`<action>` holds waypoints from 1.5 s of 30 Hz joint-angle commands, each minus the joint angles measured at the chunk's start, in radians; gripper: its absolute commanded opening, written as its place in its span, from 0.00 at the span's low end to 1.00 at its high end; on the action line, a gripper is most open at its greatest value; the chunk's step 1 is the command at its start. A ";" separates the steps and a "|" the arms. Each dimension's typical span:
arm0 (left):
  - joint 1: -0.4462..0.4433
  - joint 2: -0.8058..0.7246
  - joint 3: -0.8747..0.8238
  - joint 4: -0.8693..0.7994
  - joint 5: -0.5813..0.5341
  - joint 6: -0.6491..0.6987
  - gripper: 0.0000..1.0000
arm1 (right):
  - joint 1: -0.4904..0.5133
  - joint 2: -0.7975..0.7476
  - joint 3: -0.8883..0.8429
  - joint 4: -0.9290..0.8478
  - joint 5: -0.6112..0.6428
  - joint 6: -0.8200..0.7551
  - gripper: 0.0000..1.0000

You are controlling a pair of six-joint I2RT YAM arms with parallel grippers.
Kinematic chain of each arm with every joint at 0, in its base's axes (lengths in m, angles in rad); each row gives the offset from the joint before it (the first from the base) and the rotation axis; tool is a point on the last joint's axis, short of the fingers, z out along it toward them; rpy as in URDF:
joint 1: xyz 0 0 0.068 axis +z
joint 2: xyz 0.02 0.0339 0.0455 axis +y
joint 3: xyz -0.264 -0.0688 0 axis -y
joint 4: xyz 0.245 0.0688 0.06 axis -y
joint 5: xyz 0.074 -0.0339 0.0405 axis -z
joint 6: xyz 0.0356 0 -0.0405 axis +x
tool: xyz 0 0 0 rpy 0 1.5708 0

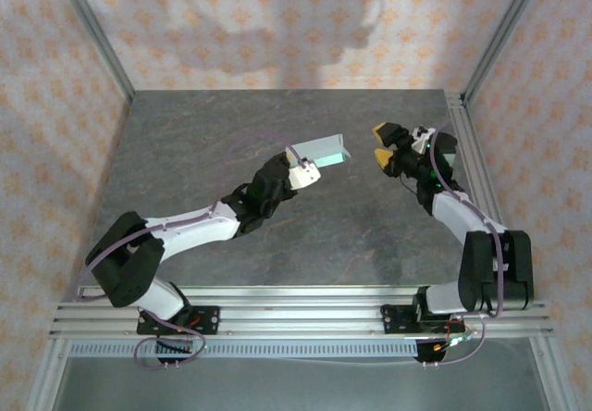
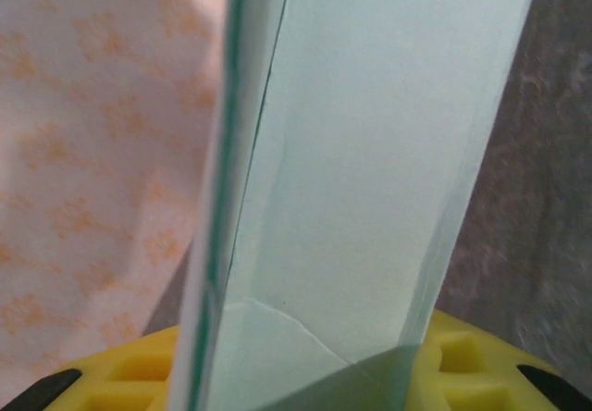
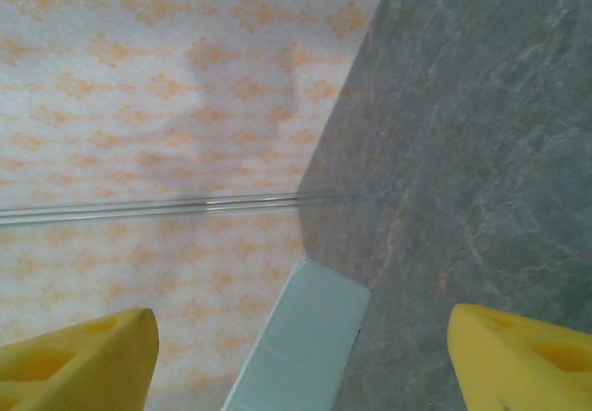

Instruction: Fold the paper box

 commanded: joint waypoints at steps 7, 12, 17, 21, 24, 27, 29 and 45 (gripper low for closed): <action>0.070 -0.103 0.138 -0.588 0.150 -0.248 0.31 | -0.004 -0.058 0.206 -0.443 0.065 -0.572 0.81; 0.106 -0.092 0.223 -0.797 0.318 -0.262 0.31 | -0.003 -0.105 0.229 -0.450 0.029 -0.785 0.83; 0.142 0.011 0.338 -1.027 0.447 -0.204 0.31 | 0.039 -0.177 0.231 -0.549 0.075 -0.984 0.84; 0.143 0.093 0.407 -1.128 0.537 -0.152 0.31 | 0.132 -0.183 0.263 -0.745 0.129 -1.153 0.83; 0.143 0.148 0.440 -1.161 0.541 -0.147 0.32 | 0.203 -0.183 0.268 -0.836 0.215 -1.198 0.79; 0.145 0.190 0.447 -1.170 0.541 -0.149 0.33 | 0.268 -0.209 0.259 -0.857 0.286 -1.158 0.73; 0.145 0.211 0.450 -1.171 0.544 -0.157 0.32 | 0.303 -0.209 0.263 -0.862 0.279 -1.118 0.70; 0.143 0.230 0.383 -1.106 0.540 -0.163 0.33 | 0.482 -0.073 0.304 -0.957 0.372 -1.306 0.36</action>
